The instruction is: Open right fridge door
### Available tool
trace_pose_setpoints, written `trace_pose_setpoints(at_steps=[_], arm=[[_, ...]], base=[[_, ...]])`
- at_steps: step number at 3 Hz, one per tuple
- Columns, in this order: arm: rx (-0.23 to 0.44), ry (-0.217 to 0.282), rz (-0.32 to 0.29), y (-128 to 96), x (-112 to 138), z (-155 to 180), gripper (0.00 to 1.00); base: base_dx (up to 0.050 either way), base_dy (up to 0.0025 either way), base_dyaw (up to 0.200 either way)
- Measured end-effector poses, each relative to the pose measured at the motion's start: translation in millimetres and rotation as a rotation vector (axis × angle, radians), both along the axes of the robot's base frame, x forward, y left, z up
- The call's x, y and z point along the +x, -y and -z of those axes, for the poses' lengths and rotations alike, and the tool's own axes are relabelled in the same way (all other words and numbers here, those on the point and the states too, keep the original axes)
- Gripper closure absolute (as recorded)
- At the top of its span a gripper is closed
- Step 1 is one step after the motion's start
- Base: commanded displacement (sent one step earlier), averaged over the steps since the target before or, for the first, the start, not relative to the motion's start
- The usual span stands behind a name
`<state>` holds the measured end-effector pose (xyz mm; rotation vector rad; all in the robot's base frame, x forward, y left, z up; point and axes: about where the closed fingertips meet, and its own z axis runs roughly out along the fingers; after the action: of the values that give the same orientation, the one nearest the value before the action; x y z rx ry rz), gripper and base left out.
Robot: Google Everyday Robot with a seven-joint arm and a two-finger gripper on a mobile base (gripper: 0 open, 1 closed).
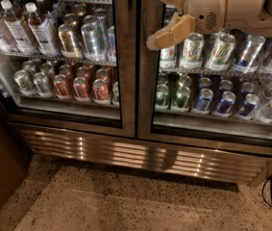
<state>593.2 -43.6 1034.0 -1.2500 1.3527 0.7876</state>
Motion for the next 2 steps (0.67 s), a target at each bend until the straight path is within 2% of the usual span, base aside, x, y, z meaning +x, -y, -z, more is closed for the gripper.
trace_pose_setpoints(at_steps=[1,2], arm=[[-0.039,0.011,-0.036,-14,-6,1,0.00],[-0.082,0.030,-0.097,-31,-15,4,0.00]], base=[[0.000,0.00000,0.000],[0.000,0.00000,0.000]])
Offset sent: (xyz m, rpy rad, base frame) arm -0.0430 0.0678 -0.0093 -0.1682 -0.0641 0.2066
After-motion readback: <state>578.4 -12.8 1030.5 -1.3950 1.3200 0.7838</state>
